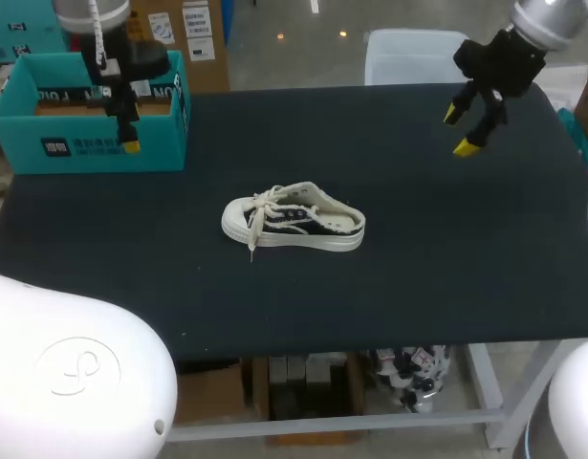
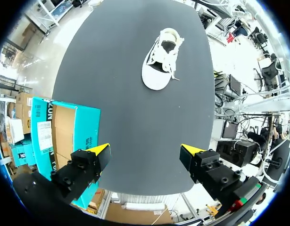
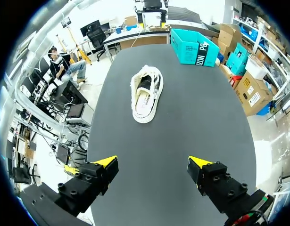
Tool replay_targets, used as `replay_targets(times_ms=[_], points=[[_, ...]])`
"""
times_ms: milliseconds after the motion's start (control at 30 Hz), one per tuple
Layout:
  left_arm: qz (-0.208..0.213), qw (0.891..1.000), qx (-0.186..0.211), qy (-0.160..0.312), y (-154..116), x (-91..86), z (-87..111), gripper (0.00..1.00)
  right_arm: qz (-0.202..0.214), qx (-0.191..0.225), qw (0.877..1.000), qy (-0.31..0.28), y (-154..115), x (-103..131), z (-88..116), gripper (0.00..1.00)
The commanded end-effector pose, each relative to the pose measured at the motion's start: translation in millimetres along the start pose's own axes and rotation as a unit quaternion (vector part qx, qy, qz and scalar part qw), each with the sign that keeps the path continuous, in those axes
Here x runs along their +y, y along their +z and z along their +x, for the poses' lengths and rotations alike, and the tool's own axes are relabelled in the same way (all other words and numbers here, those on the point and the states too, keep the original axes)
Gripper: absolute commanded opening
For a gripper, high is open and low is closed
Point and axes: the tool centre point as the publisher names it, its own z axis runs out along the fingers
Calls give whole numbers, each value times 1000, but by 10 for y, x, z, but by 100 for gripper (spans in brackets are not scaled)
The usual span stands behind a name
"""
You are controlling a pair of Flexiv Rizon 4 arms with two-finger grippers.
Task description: Open the shoe tongue, take the insole out of the shoe, put the insole back into the shoe, and pack the shoe into the shoebox
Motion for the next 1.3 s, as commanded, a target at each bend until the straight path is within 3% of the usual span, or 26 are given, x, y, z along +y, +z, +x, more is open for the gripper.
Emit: replay_targets(times_ms=[33,200,467,533,1033,1167,1300], points=[[4,1000,11,-20,18,-56,11,100,-43,-26,999,-1,299,-11,47,100],[6,998,24,-50,61,-92,68,100,-80,-42,996,-1,473,60,57,100],[-2,994,34,-100,168,-111,132,100,-90,-52,994,17,690,98,119,100],[-14,996,49,-70,208,-151,151,100,-112,-39,993,22,753,67,121,100],[-14,996,49,-70,208,-151,151,100,-112,-39,993,22,753,67,121,100],[-28,987,54,-150,196,-323,257,100,-127,-46,990,33,879,109,62,100],[-34,967,65,-246,236,-468,324,100,-136,-50,989,37,1044,206,44,100]])
